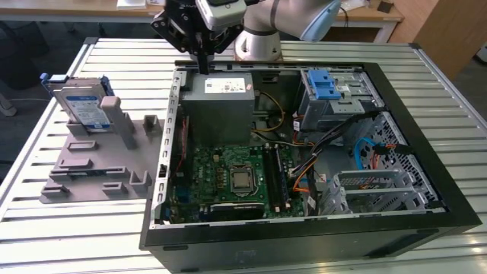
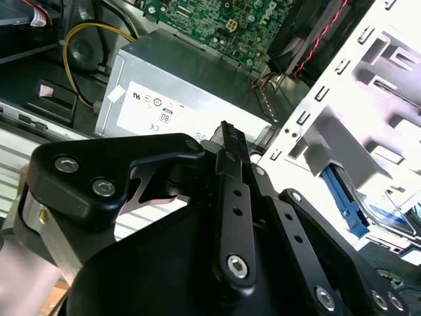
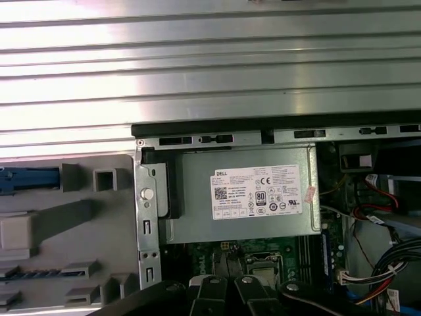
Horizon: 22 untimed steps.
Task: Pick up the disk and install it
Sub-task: 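Reach for the disk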
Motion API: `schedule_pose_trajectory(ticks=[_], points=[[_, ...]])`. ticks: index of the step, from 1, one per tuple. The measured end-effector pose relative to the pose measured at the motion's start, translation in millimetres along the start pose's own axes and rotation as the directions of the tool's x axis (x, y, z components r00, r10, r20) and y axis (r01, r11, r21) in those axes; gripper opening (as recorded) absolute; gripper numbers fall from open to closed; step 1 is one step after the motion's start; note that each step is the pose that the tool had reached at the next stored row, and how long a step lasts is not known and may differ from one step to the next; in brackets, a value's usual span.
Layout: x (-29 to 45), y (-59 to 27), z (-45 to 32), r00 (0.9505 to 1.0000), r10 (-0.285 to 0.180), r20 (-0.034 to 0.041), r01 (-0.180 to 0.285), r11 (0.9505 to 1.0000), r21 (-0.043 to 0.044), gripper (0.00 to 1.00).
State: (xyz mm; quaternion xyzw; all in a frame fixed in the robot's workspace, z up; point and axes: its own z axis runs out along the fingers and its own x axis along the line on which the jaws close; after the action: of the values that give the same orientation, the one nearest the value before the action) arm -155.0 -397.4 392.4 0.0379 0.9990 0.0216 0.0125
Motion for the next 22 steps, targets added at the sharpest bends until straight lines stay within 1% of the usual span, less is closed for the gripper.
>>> schedule_pose_trajectory(ticks=[22], points=[[15.0, -0.4, 0.3, 1.0000, 0.000, -0.0008, 0.000, 1.0000, -0.0001, 0.11]])
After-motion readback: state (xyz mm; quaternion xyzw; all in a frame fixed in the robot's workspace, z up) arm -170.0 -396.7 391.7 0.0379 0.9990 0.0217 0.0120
